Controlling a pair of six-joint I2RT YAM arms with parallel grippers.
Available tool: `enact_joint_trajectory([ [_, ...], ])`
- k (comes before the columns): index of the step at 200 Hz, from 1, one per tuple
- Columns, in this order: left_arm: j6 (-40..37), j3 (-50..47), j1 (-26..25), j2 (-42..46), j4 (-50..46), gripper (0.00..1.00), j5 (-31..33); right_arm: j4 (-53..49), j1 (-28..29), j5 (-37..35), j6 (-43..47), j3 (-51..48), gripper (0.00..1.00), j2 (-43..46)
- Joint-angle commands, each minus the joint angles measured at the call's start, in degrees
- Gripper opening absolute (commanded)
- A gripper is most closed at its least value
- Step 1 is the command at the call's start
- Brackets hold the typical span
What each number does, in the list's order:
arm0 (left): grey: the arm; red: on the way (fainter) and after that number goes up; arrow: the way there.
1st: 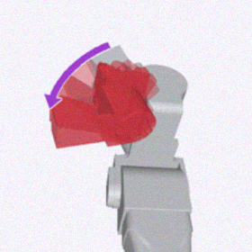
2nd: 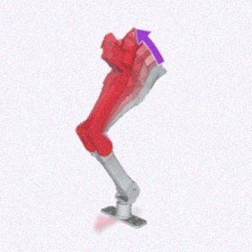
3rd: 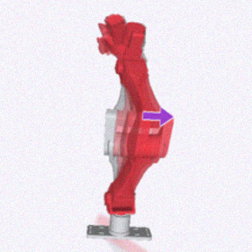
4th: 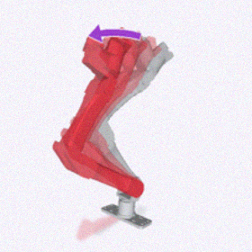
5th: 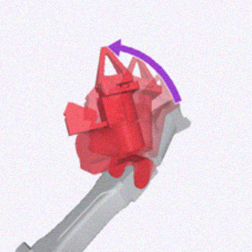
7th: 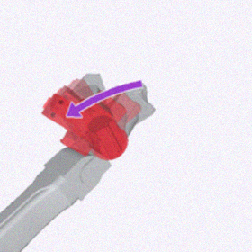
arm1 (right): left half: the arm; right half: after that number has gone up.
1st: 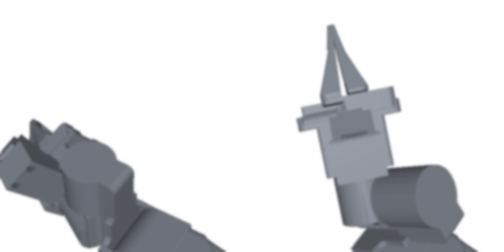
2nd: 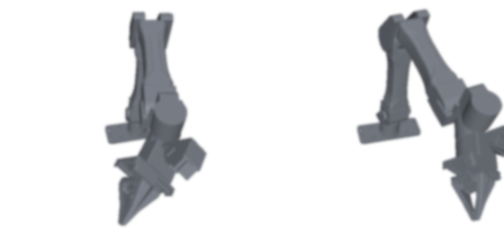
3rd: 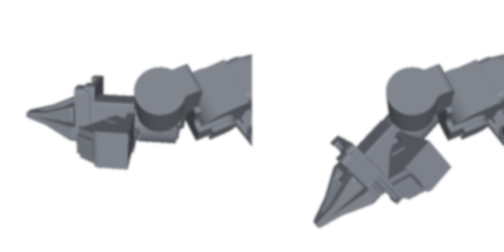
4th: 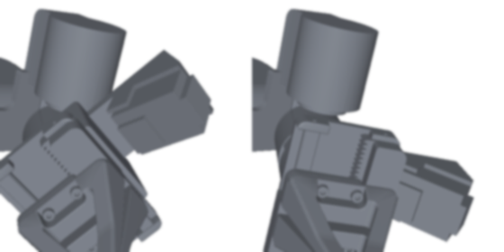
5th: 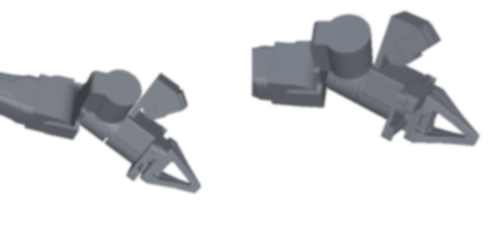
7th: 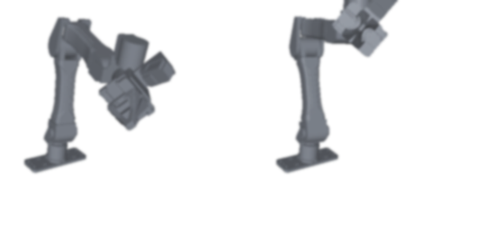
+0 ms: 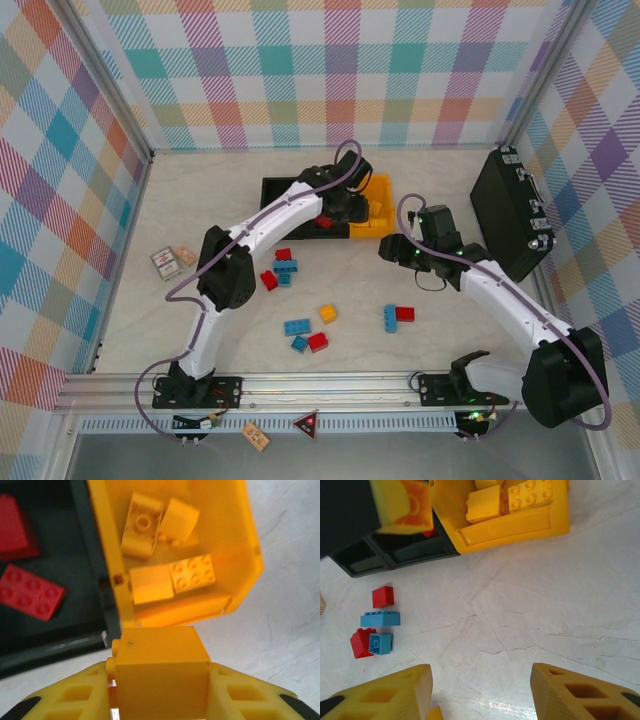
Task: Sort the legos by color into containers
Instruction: Place the lego in the container.
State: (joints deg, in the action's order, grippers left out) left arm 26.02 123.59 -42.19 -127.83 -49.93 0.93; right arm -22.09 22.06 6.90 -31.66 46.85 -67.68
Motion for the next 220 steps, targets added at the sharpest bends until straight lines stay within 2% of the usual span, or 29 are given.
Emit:
enact_joint_trajectory([
  [1, -2.05, 6.79, 0.60, -3.86, -2.86, 0.37, 0.03, -0.95, -0.36, -1.08, -1.43, 2.67, 0.55, -0.08],
  [49, -4.35, 18.73, 2.24, -12.33, -1.27, 0.37, -0.16, -2.11, -0.39, -2.17, -1.47, 3.40, 0.55, 0.28],
  [105, -6.46, 24.46, 3.70, -18.83, 3.41, 0.41, -1.01, -3.05, -0.71, -3.73, -1.65, 2.91, 0.55, 1.44],
  [143, -5.98, 24.82, 3.99, -19.62, 5.68, 0.43, -1.60, -3.50, -0.88, -4.26, -1.80, 2.55, 0.55, 2.24],
  [155, -5.99, 24.83, 4.08, -19.78, 5.81, 0.47, -1.68, -3.40, -0.95, -4.28, -1.79, 2.39, 0.55, 2.37],
  [183, -6.12, 24.84, 3.96, -19.04, 5.81, 0.67, -1.81, -3.30, -0.97, -4.22, -1.84, 2.29, 0.55, 2.24],
  [220, -6.33, 24.35, 3.76, -16.55, 4.99, 0.68, -2.14, -2.75, -0.97, -3.74, -2.09, 2.34, 0.55, 2.02],
])
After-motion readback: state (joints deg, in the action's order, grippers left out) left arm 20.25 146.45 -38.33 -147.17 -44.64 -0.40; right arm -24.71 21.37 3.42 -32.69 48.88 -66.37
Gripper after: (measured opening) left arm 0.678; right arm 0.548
